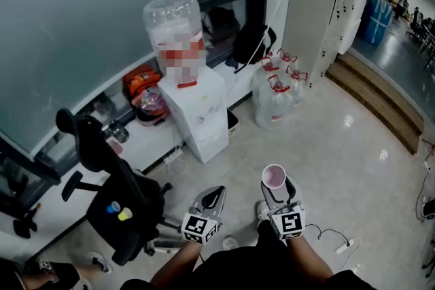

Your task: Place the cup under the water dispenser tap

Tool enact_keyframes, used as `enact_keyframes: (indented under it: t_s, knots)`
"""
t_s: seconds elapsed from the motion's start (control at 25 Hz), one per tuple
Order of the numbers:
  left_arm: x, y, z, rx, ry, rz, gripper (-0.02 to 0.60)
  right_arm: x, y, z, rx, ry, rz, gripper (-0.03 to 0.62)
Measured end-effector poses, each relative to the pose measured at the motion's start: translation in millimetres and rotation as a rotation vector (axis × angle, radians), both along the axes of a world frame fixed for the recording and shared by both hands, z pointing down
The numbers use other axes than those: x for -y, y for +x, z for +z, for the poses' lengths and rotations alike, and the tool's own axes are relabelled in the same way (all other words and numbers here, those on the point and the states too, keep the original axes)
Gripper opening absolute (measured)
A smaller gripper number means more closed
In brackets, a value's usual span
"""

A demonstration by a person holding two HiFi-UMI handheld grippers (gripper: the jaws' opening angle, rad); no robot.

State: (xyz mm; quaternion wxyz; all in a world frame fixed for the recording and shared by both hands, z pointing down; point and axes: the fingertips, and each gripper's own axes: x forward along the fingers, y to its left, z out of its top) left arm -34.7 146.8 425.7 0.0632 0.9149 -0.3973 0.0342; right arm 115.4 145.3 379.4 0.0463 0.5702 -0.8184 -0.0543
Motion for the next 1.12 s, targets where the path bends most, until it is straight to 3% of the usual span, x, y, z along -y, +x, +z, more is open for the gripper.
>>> enact_keyframes:
  t_s: [0.48,1.12]
  knots:
    - [69.6,-8.9,-1.9,0.019,-0.02,-0.127,0.015,90.9,-10.1,4.7,0.008,-0.017,-0.133,0.275]
    - [170.1,21.3,-11.9,0.037,-0.039,-0.302,0.015,210.4,10.0,12.4,0.019,-0.058,-0.326,0.275]
